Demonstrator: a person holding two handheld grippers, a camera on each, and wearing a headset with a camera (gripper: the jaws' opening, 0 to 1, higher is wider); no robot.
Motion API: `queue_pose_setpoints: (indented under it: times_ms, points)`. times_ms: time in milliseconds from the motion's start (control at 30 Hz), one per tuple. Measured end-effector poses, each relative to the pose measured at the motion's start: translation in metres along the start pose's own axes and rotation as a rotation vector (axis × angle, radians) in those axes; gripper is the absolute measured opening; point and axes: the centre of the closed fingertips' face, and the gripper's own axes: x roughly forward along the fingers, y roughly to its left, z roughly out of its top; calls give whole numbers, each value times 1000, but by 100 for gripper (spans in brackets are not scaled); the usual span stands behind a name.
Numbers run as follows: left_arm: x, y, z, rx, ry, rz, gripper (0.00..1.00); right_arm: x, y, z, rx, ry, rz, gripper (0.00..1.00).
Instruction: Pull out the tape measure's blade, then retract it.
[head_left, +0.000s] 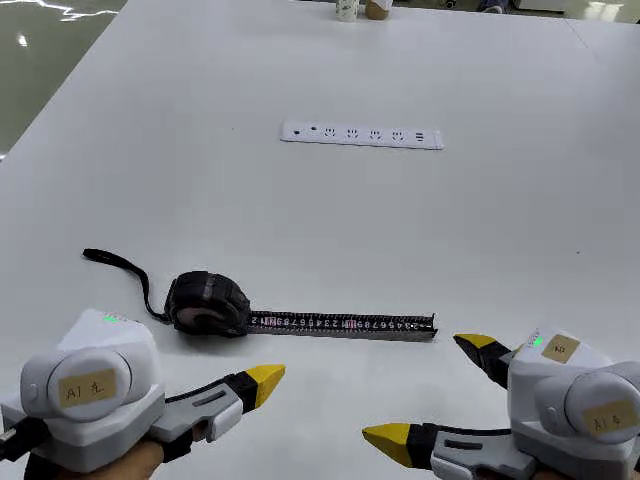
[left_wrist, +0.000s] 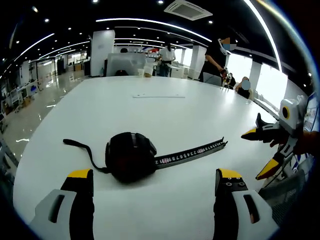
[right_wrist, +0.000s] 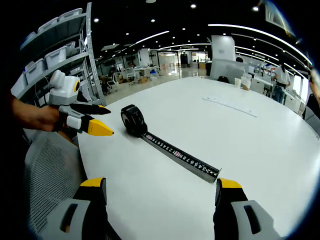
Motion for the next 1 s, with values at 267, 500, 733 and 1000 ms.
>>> queue_pose_setpoints:
  times_ms: [267,500,733,1000]
  points:
    - [14,5,11,-12,-7,8,98,3,-3,-6,-56,37,42,85]
    - [25,10,14,-18,-7,22,98,5,-12,-11,-78,63,57,84]
    - [33,16,14,-23,1,39,96,8,-23,-13,-114,88,66,81]
    - [42,25,15,-36,1,62,89,10,-34,-14,-165,120,79,74]
